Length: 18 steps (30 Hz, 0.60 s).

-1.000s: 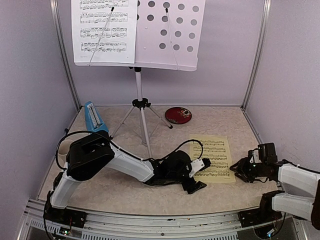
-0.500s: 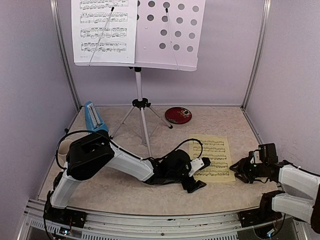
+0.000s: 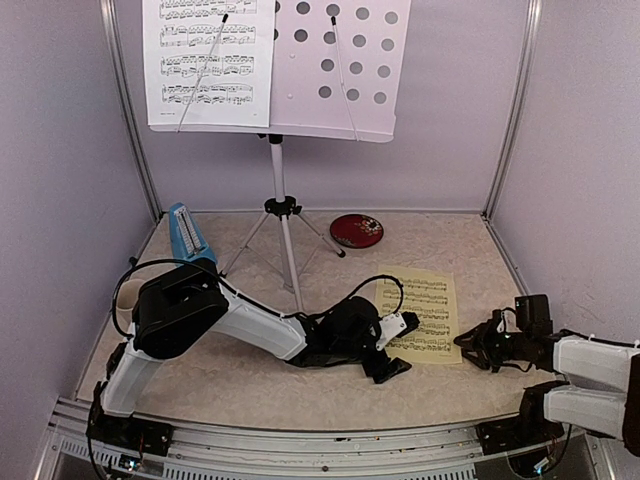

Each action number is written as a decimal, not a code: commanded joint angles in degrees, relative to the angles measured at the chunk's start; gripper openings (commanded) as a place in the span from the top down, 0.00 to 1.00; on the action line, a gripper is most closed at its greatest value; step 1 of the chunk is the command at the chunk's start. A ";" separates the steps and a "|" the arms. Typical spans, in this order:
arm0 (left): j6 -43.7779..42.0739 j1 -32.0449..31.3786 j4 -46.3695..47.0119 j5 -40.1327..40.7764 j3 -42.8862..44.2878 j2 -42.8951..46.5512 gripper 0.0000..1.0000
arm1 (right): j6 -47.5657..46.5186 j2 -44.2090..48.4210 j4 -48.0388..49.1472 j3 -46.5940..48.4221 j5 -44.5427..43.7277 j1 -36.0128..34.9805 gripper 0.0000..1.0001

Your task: Set up the instrument practice props

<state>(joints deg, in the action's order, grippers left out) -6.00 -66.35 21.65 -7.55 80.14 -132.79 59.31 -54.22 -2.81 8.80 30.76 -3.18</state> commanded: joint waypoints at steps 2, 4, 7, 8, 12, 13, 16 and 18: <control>0.50 0.22 1.98 -1.24 2.03 -1.44 0.13 | 1.67 0.99 4.67 -0.96 3.31 0.37 0.75; 0.53 0.17 1.99 -1.17 1.95 -1.44 0.12 | 0.77 0.40 5.08 -0.61 3.34 0.37 0.76; 0.42 0.28 2.09 -1.14 1.86 -1.34 0.13 | 0.02 -1.45 7.24 -0.50 3.54 0.37 0.76; 0.42 0.31 2.15 -1.23 1.86 -1.36 0.13 | -0.20 -2.29 8.09 -0.53 3.71 0.30 0.76; 0.57 0.28 2.25 -1.23 2.03 -1.35 0.13 | -1.92 -6.40 9.98 -0.04 3.24 -0.14 0.76; 0.61 0.38 2.40 -1.24 2.04 -1.42 0.13 | -2.30 -7.44 10.35 0.06 2.79 -0.42 0.76; 0.72 0.32 2.58 -1.44 2.28 -1.65 0.13 | -3.30 -10.14 11.35 0.78 2.05 -1.06 0.77; 0.86 0.28 2.74 -1.62 2.30 -1.68 0.13 | -4.03 -11.08 11.79 1.48 1.82 -1.32 0.81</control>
<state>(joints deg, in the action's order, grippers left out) -5.69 -66.30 22.72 -8.34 80.88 -133.27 57.69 -63.31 6.76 8.82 33.78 -3.77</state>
